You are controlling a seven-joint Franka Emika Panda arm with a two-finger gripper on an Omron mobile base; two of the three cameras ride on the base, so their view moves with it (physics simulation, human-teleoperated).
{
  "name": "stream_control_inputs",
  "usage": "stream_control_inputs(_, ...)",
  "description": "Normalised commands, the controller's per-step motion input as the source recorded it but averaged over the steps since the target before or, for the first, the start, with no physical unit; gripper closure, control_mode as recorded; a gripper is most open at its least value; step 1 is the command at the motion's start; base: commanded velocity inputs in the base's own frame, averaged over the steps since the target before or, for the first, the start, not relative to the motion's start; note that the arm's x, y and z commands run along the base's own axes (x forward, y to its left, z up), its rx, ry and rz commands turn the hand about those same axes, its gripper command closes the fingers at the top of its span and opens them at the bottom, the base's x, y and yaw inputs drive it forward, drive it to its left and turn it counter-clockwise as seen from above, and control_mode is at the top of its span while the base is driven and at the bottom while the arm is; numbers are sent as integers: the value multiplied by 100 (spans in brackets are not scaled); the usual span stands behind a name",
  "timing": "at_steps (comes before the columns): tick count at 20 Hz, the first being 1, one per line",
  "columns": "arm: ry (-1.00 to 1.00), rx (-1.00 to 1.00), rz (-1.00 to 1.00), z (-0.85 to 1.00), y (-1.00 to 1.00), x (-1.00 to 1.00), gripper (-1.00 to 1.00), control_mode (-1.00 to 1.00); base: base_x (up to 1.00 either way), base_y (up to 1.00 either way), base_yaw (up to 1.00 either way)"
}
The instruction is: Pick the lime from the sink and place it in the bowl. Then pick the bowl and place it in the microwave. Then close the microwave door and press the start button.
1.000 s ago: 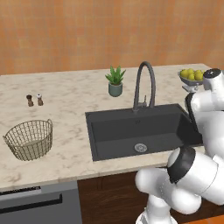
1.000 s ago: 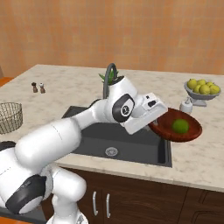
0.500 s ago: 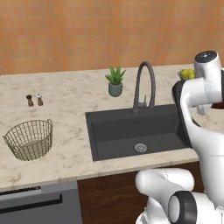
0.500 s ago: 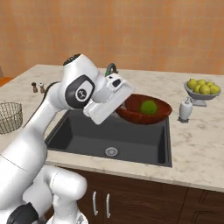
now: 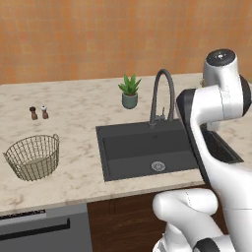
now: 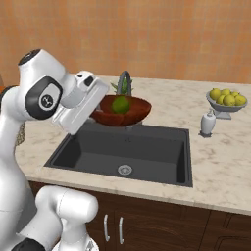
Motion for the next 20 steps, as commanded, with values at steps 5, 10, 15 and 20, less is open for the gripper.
stream_control_inputs(5,-1,12,19,22,62,-5,100,-100,0,0,0)
stream_control_inputs(10,-6,5,31,1,33,36,100,-100,0,0,0)
stream_control_inputs(15,-4,0,13,0,4,-5,100,-100,0,0,0)
stream_control_inputs(20,0,0,2,0,11,0,100,-100,0,0,0)
